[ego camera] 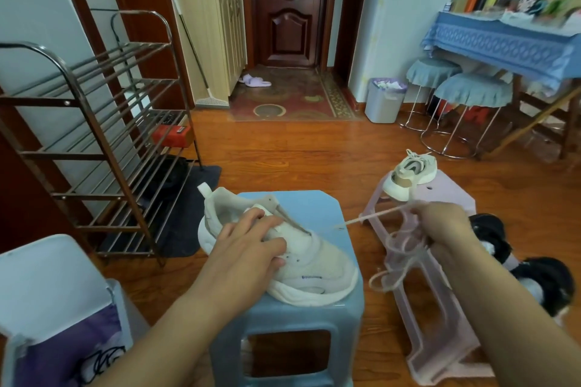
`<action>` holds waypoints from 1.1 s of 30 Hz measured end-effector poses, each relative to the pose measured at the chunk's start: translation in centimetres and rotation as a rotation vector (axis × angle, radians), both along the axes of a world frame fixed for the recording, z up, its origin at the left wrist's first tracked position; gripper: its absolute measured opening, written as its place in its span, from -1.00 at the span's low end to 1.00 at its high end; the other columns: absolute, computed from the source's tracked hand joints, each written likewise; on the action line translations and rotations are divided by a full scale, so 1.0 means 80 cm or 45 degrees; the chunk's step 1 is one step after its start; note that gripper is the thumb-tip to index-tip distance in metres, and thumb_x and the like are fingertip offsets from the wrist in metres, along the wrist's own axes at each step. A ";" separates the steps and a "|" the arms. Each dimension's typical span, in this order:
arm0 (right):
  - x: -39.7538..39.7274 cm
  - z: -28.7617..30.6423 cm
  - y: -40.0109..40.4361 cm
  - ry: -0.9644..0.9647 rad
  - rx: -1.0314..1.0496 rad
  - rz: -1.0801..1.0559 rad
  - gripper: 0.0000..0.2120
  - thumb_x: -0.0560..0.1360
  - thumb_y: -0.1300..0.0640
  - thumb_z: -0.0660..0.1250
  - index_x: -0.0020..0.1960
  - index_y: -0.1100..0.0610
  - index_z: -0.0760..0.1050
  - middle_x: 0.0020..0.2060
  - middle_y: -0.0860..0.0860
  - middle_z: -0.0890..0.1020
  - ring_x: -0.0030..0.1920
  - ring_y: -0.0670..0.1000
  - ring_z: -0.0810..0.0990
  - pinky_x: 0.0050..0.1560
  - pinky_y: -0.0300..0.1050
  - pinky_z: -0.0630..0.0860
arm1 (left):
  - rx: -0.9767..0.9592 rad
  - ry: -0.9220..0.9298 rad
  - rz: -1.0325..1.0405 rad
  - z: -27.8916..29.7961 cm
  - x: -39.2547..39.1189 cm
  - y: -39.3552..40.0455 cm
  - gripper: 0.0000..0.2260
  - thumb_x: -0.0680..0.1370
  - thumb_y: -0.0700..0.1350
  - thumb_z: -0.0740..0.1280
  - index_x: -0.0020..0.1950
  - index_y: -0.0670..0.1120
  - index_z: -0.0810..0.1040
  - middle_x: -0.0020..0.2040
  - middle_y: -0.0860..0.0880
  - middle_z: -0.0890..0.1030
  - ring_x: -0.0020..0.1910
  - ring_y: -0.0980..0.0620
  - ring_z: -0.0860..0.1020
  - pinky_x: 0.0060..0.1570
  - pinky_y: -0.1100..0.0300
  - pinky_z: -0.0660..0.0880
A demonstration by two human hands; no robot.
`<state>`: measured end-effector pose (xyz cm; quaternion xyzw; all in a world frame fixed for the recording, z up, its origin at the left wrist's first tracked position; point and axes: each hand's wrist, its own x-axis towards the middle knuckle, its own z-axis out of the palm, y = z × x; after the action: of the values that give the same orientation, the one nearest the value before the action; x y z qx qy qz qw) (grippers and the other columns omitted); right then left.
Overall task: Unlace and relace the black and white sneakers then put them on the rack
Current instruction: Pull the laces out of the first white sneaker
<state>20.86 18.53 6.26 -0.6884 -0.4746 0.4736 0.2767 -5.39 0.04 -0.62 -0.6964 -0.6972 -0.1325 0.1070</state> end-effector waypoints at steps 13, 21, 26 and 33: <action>-0.030 0.081 -0.068 -0.513 0.642 1.069 -0.68 0.54 -0.06 0.41 -0.37 -0.03 0.63 -0.35 0.03 0.60 -0.32 0.01 0.52 -0.26 -0.03 0.47 | 0.374 -0.855 0.008 0.050 0.060 0.005 -0.59 0.54 0.09 0.35 0.39 0.21 0.46 0.54 0.25 0.26 0.59 0.20 0.10 0.54 -0.09 0.12; -0.134 0.144 -0.175 0.394 0.464 1.566 -0.83 0.60 0.19 0.35 -0.02 0.30 0.63 -0.21 0.22 0.65 -0.24 0.07 0.61 -0.18 -0.16 0.60 | -0.145 -1.859 -0.278 0.135 0.058 -0.086 -0.54 0.60 -0.22 0.41 0.44 -0.04 0.34 0.06 -0.12 0.68 0.10 0.04 0.65 0.13 0.18 0.54; -0.213 0.139 -0.202 0.874 0.423 1.169 -0.80 0.64 0.23 0.27 -0.09 0.23 0.60 -0.32 0.05 0.64 -0.27 -0.05 0.62 -0.19 -0.23 0.60 | 0.136 -2.019 0.178 0.122 -0.037 -0.212 -0.78 0.66 -0.04 0.22 -0.06 -0.15 0.51 -0.34 -0.03 0.43 -0.29 -0.01 0.50 0.15 -0.18 0.47; -0.322 0.067 -0.281 0.838 0.125 1.241 -0.87 0.63 0.25 0.29 -0.02 0.26 0.59 -0.20 0.13 0.59 -0.28 -0.06 0.61 -0.20 -0.21 0.65 | 0.747 -2.369 0.353 0.170 -0.146 -0.290 -0.70 0.72 -0.01 0.12 -0.16 -0.06 0.44 0.24 -0.15 0.62 0.31 -0.11 0.58 0.40 -0.10 0.42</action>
<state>-4.92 -3.95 11.60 -0.1942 -0.6468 0.7122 0.1915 -17.07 -23.16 12.96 -0.1723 -0.5183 -0.7817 -0.3010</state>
